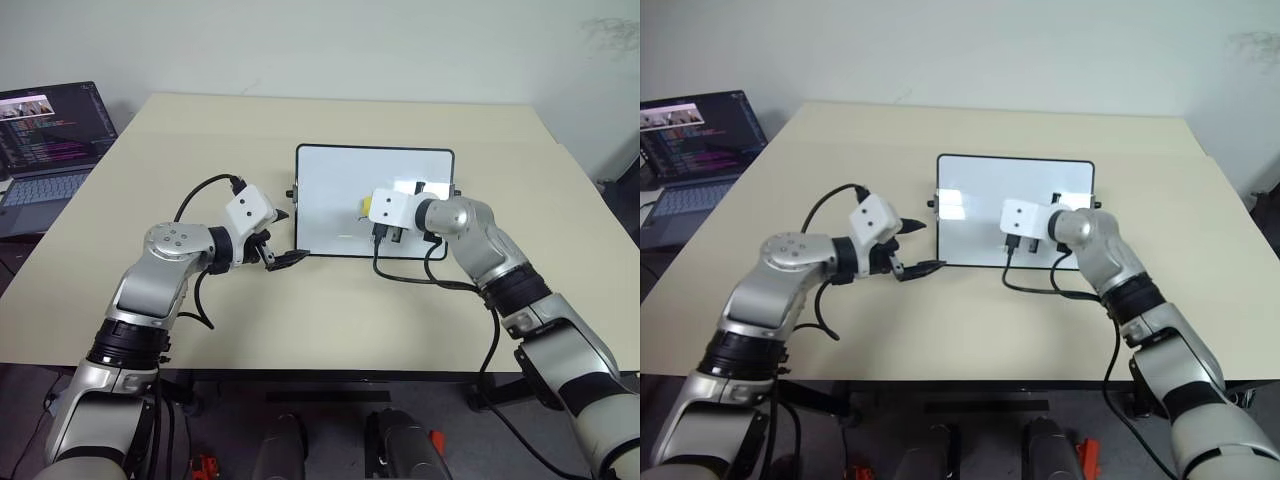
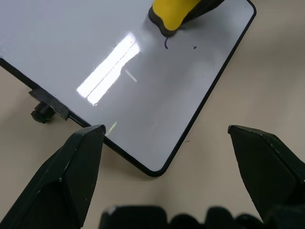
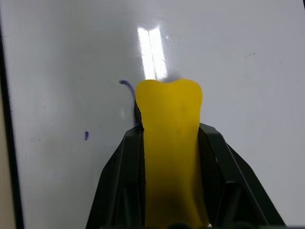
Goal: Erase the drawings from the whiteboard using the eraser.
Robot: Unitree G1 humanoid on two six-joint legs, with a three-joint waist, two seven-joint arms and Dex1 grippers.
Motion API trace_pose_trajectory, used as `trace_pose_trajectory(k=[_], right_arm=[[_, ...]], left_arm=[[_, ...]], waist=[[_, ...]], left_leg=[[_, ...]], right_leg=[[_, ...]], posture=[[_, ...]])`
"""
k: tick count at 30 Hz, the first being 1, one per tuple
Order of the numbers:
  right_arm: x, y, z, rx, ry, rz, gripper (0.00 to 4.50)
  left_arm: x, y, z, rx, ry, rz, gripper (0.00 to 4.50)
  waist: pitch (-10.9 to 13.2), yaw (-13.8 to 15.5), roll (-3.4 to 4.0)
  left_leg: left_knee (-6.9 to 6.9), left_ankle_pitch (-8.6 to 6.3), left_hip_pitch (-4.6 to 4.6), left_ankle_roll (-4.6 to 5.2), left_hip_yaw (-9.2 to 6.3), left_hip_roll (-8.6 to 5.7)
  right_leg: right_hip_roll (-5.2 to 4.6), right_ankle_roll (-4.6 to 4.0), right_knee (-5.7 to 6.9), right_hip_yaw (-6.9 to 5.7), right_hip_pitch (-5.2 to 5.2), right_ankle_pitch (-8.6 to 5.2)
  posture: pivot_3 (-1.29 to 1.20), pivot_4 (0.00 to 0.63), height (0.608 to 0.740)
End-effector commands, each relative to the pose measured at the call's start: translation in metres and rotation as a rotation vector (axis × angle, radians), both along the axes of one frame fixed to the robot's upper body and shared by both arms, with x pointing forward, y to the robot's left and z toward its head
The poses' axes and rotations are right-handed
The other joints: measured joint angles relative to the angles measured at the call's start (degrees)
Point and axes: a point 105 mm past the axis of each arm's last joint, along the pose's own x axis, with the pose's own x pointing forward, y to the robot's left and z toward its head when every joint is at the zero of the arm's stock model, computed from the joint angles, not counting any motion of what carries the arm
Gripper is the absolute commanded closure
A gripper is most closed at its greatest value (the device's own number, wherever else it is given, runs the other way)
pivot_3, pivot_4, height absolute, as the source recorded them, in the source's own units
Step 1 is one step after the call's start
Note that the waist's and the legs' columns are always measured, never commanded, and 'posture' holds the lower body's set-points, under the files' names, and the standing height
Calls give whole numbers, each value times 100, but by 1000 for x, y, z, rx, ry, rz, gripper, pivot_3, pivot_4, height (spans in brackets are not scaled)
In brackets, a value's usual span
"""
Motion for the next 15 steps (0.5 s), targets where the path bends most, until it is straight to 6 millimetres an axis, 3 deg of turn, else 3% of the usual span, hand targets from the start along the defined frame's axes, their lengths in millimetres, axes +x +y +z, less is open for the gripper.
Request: trace_pose_trajectory(k=[1,6,11,15], right_arm=[[9,-1,20,6,-69,-24,3390],[8,1,11,-26,-45,-4,3390],[-8,3,-16,-84,71,54,3391],[-29,-13,-52,-223,209,91,3392]], left_arm=[[-2,0,14,-7,-54,-4,0],[-3,1,14,-11,-53,8,0],[-3,2,14,-15,-54,13,0],[-3,0,15,-18,-56,10,0]], waist=[[0,0,0],[0,-1,0],[-1,-1,0],[-1,5,-1]], left_leg=[[0,0,0,0,-1,0],[1,0,0,0,-2,0],[2,0,2,0,-4,0],[2,0,3,0,-6,-1]], right_leg=[[0,0,0,0,0,0],[0,-1,1,-1,1,0],[1,-1,2,-2,3,0],[1,0,3,-3,5,1]], posture=[[0,150,740],[0,150,740],[0,150,740],[0,150,740]])
